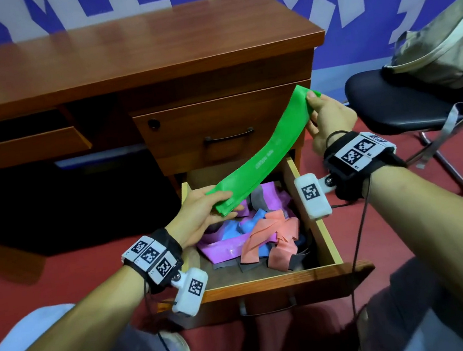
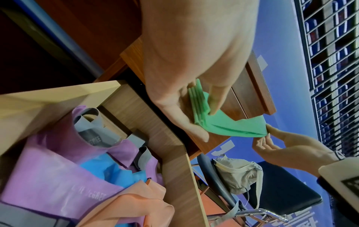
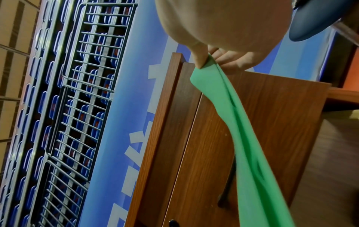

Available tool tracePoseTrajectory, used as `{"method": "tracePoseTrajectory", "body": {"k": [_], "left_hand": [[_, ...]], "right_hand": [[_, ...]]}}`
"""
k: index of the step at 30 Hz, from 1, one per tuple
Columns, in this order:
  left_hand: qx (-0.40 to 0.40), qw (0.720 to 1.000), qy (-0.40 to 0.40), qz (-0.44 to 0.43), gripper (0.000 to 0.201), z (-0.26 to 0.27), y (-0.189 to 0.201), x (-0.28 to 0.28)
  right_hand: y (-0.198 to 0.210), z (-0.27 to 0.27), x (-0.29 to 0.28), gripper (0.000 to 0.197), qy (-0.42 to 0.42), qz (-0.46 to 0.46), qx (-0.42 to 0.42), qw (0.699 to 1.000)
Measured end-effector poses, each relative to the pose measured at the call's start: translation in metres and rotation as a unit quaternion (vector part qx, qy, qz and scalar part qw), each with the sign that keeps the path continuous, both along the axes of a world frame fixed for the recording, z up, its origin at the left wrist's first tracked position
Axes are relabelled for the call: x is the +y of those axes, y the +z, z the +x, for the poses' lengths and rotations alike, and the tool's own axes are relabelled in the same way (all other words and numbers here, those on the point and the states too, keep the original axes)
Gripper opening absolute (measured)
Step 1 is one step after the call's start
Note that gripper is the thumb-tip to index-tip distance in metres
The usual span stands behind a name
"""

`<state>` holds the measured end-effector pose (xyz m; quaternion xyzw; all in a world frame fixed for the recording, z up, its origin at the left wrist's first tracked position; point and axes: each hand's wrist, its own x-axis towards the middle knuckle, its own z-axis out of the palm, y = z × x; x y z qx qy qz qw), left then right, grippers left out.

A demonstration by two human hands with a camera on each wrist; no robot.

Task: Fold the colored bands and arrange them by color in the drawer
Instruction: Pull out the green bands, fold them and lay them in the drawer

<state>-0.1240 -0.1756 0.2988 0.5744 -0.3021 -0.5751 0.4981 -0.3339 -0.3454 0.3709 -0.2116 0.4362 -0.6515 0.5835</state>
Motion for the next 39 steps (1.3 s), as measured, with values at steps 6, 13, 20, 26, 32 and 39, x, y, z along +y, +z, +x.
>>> {"method": "tracePoseTrajectory", "body": {"k": [6,13,20,26,32,39], "left_hand": [[0.052,0.995,0.073,0.046,0.015,0.002,-0.003,0.000],[0.087,0.987,0.104,0.082,0.015,0.003,0.001,0.000],[0.082,0.985,0.118,0.091,0.010,0.005,0.008,0.003],[0.080,0.985,0.107,0.111,0.013,0.003,0.014,0.001],[0.061,0.985,0.092,0.131,0.008,-0.009,0.016,0.005],[0.065,0.986,0.093,0.118,0.010,-0.011,0.018,0.006]], "right_hand": [[-0.009,-0.002,-0.004,0.012,-0.031,0.012,-0.003,0.999],[-0.014,0.000,-0.003,0.013,-0.034,0.028,-0.003,0.999],[-0.012,0.001,0.007,0.009,-0.007,0.019,0.025,0.999],[-0.032,0.019,0.026,0.020,0.158,-0.009,0.220,0.963],[-0.079,0.048,0.071,0.030,0.317,-0.045,0.325,0.890],[-0.085,0.054,0.089,0.023,0.361,-0.084,0.340,0.864]]}}
